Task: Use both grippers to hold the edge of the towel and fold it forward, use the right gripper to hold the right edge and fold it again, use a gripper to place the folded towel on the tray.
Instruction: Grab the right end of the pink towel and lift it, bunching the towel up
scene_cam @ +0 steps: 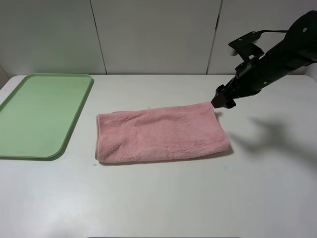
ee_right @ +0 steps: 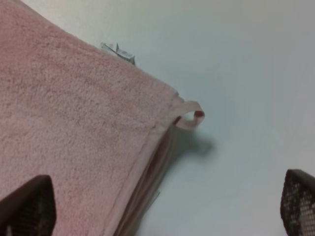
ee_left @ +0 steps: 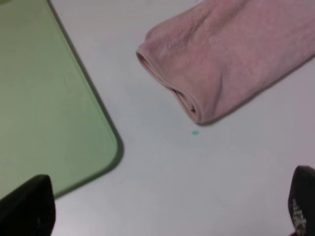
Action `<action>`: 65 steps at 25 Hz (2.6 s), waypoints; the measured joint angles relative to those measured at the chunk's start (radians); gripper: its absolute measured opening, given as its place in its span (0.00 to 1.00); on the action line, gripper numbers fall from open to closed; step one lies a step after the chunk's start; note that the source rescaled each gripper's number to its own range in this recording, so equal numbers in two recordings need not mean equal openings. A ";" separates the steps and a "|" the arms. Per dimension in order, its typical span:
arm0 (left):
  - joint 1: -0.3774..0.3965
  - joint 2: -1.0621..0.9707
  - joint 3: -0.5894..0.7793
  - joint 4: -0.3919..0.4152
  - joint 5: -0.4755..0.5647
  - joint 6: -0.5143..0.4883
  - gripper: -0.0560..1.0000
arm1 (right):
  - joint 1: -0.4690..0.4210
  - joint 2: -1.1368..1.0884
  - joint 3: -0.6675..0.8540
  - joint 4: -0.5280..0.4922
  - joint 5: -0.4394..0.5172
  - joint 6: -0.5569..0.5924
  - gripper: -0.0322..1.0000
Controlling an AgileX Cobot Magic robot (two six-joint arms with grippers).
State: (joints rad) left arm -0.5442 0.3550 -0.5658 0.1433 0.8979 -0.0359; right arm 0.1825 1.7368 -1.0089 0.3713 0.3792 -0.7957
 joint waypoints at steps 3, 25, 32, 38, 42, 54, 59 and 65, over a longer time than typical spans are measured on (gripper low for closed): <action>0.000 -0.072 0.030 -0.042 0.030 -0.004 0.94 | 0.000 0.000 0.000 0.000 0.000 0.009 1.00; 0.000 -0.182 0.077 -0.120 0.153 -0.004 0.92 | 0.000 0.000 0.000 0.002 0.004 0.089 1.00; 0.130 -0.187 0.077 -0.124 0.153 -0.002 0.92 | 0.000 0.000 0.000 0.002 0.005 0.236 1.00; 0.315 -0.187 0.077 -0.135 0.153 -0.002 0.92 | 0.000 0.000 0.000 0.002 0.006 0.337 1.00; 0.397 -0.187 0.077 -0.136 0.153 -0.002 0.92 | 0.000 0.000 0.000 0.002 0.008 0.391 1.00; 0.424 -0.357 0.077 -0.143 0.154 -0.002 0.92 | 0.000 0.000 0.000 0.002 0.011 0.570 1.00; 0.424 -0.361 0.077 -0.143 0.153 -0.002 0.92 | 0.000 0.002 0.008 -0.006 -0.010 0.572 1.00; 0.424 -0.361 0.077 -0.143 0.153 -0.002 0.92 | 0.000 0.092 0.011 -0.013 -0.035 0.572 1.00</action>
State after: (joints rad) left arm -0.1206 -0.0064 -0.4892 0.0000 1.0507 -0.0376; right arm 0.1825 1.8292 -0.9980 0.3579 0.3442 -0.2234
